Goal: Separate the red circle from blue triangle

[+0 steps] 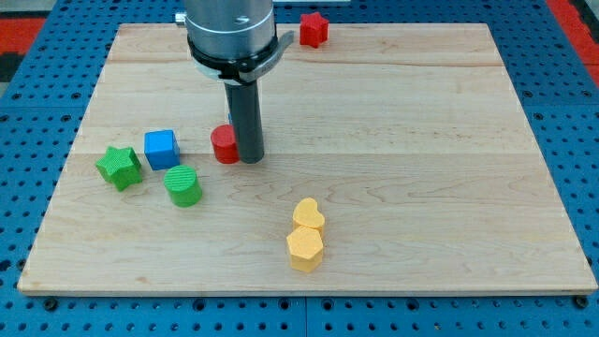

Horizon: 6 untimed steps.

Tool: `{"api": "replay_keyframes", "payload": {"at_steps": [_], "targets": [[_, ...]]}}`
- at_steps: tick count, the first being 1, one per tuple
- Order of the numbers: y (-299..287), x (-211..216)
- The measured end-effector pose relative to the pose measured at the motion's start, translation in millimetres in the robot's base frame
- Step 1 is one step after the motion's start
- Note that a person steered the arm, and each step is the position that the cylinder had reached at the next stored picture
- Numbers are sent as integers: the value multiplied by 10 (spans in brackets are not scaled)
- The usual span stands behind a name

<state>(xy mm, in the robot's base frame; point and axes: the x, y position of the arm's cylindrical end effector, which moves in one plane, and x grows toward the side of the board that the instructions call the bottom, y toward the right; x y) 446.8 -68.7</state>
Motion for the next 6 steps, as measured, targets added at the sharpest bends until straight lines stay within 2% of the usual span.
{"api": "replay_keyframes", "payload": {"at_steps": [4, 6], "targets": [[-1032, -120], [-1116, -821]]}}
